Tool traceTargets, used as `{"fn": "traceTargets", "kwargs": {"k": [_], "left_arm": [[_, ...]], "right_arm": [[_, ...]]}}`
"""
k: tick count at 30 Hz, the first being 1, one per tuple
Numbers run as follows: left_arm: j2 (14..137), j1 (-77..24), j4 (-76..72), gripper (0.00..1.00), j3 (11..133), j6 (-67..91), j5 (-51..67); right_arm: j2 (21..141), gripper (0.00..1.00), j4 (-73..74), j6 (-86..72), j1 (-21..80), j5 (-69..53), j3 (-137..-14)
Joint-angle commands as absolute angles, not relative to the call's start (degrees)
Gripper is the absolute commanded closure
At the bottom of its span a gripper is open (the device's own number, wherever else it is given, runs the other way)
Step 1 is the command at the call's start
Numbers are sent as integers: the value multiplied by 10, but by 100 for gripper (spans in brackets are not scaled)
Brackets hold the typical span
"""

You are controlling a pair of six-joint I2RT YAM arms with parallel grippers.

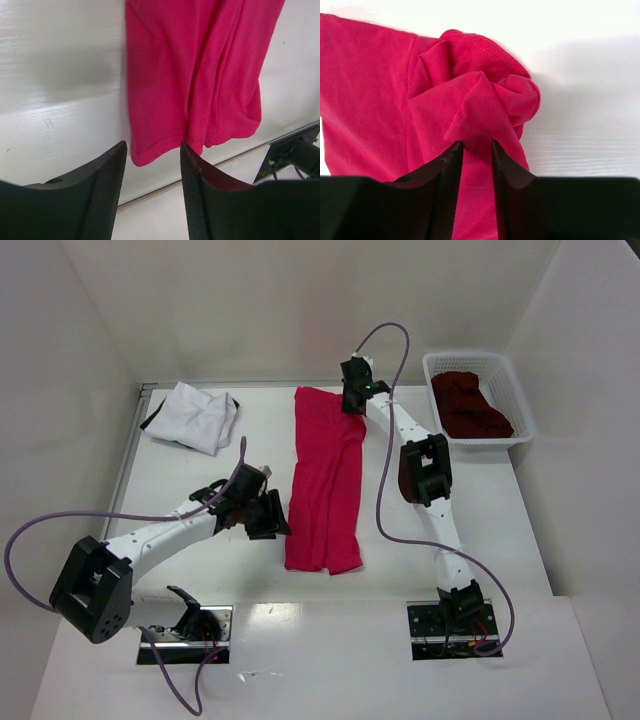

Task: Fold and stack the t-shirts
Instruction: Rotate the tshirt 90 degrees

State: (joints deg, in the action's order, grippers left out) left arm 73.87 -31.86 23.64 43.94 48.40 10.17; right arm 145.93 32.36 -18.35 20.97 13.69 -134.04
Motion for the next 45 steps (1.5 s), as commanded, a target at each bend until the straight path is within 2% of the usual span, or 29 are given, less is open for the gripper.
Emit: {"fn": "traceTargets", "kwargs": {"k": [1,4,6,8,12,18,25,26,28,29,33,37,39,45], "left_arm": [[745,-320,228,45,422,494,95],[757,-320,228,51,422,494,100],[762,-325,228,53,422,494,100],[762,-325,228,53,422,494,100],[762,-325,228,54,422,494,100],[762,-325,228,54,417,499,100],[762,-325,228,54,411,499,100],[762,-325,228,54,411,499,100],[762,-325,228,54,411,499,100],[762,-325,228,54,411,499,100],[762,-330,228,51,411,499,105],[762,-342,215,46,406,504,105],[762,-350,209,46,401,510,105],[762,-381,192,44,389,533,95]], "right_arm": [[1464,66,318,-176,212,163,-1374],[1472,72,313,-170,212,163,-1385],[1479,80,326,-164,212,178,-1404],[1484,83,332,-163,212,190,-1411],[1484,88,332,-163,206,209,-1411],[1474,88,332,-163,188,228,-1405],[1463,76,344,-163,176,260,-1400],[1463,62,344,-169,176,251,-1400],[1458,55,350,-169,176,240,-1400],[1441,46,350,-177,176,240,-1392],[1373,29,339,-191,176,209,-1346],[1254,23,290,-203,176,156,-1212],[1169,22,235,-214,176,125,-1095],[1033,22,197,-251,182,29,-892]]}}
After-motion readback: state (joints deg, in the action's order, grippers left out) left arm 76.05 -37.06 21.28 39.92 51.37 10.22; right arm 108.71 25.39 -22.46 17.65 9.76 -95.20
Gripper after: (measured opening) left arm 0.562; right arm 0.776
